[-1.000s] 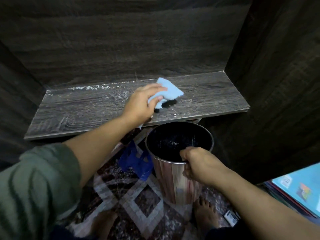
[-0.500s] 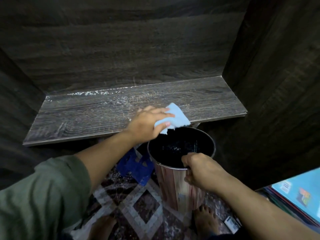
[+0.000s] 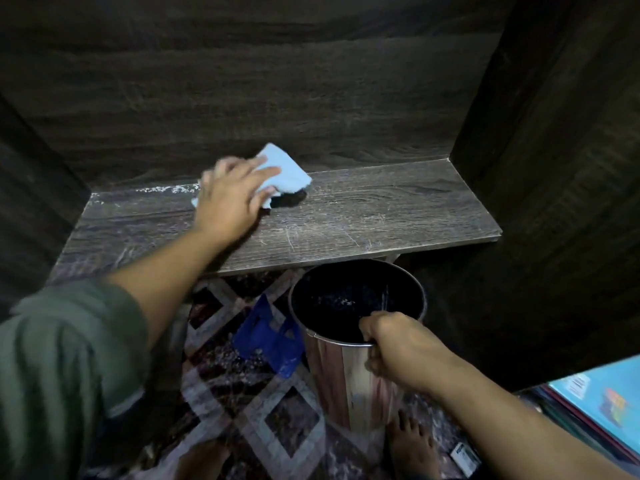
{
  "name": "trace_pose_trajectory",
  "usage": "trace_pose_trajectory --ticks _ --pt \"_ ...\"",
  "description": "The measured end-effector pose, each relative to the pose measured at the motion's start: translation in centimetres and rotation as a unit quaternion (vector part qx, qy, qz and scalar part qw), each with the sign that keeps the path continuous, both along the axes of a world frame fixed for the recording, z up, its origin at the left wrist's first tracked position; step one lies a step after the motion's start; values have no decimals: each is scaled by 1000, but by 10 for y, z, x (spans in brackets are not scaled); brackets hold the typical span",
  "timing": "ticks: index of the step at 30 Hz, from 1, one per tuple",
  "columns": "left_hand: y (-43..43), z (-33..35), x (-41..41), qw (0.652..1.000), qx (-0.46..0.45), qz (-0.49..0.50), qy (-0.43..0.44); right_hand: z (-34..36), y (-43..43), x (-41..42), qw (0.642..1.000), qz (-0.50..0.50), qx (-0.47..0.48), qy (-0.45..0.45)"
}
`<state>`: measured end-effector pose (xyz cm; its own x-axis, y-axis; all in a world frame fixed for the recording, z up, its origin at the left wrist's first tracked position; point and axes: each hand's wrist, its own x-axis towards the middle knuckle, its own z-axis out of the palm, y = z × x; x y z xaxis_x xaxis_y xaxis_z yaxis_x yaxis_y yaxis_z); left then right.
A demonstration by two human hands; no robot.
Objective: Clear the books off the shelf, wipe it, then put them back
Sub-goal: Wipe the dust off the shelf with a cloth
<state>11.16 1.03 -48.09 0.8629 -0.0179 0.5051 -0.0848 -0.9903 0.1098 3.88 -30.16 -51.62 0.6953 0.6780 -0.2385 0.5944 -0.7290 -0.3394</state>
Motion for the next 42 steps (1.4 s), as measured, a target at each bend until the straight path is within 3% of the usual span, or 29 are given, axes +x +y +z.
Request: trace_pose_trajectory --ticks 2,4,12,19,25,30,36,42 --pt "13 5 17 994 111 4 -11 -1 0 1 1000 -2 0 3" --pt "19 4 31 988 151 14 8 -3 0 2 1000 -3 0 9" --pt "12 -20 32 997 -8 45 67 -12 4 4 1000 -3 -3 18" --pt "10 2 38 974 50 89 201 -13 6 0 999 -7 -20 25" --pt "-26 -9 7 979 -14 -66 190 -13 11 2 999 6 -30 26" --pt "-44 -22 -23 976 -52 -168 125 -10 13 2 1000 5 -19 24" --pt "15 -4 12 999 24 23 29 -10 16 2 1000 14 -11 16" --pt "14 -15 42 992 13 35 119 -10 11 4 1000 2 -5 20"
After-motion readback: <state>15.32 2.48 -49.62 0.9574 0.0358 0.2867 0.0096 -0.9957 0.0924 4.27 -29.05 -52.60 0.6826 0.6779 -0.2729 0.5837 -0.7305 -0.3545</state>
